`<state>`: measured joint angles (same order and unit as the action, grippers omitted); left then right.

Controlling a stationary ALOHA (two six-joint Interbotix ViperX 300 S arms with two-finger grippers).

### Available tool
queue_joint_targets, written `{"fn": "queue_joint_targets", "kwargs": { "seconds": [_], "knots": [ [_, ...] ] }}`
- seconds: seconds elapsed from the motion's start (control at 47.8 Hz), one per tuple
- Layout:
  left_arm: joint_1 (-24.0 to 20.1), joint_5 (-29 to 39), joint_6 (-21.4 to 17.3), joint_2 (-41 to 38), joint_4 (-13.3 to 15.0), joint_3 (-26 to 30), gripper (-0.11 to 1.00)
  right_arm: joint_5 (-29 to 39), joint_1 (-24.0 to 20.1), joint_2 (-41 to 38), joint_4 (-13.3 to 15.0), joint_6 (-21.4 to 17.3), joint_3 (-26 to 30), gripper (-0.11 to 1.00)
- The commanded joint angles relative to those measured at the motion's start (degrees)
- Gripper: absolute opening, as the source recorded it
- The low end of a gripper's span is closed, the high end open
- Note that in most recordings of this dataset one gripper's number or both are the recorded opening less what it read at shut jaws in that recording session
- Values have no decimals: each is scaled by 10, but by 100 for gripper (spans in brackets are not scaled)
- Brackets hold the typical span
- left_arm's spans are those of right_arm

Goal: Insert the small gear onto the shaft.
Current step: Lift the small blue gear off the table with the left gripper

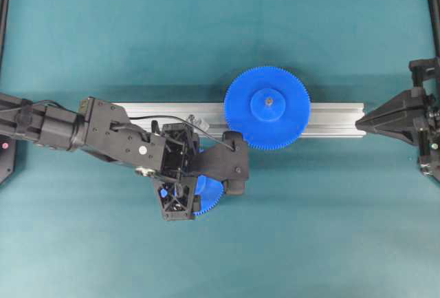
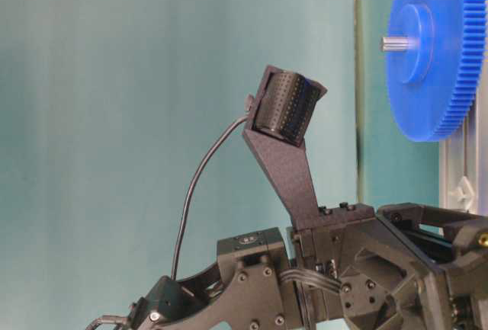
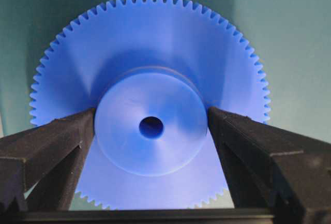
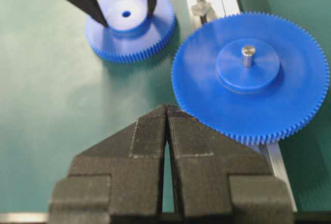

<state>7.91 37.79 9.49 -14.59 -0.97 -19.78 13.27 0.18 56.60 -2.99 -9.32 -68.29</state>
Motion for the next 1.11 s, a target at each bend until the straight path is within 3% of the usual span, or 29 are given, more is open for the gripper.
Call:
{"fn": "queue_joint_targets", "kwargs": {
  "seconds": [0.0, 0.335, 0.398, 0.502, 1.088],
  "knots": [
    [2, -3, 1, 7, -1, 4, 92, -3, -3, -3, 0, -6, 9, 6],
    [2, -2, 1, 10, -1, 8, 90, -3, -4, -3, 0, -6, 10, 6],
    [3, -2, 1, 10, -1, 11, 86, -3, -5, -3, 0, -6, 10, 6],
    [4, -3, -1, 12, -1, 13, 70, -3, -5, -3, 0, -6, 10, 6],
    [8, 4, -6, 24, -1, 26, 70, -3, -5, -3, 0, -6, 8, 6]
  ]
}}
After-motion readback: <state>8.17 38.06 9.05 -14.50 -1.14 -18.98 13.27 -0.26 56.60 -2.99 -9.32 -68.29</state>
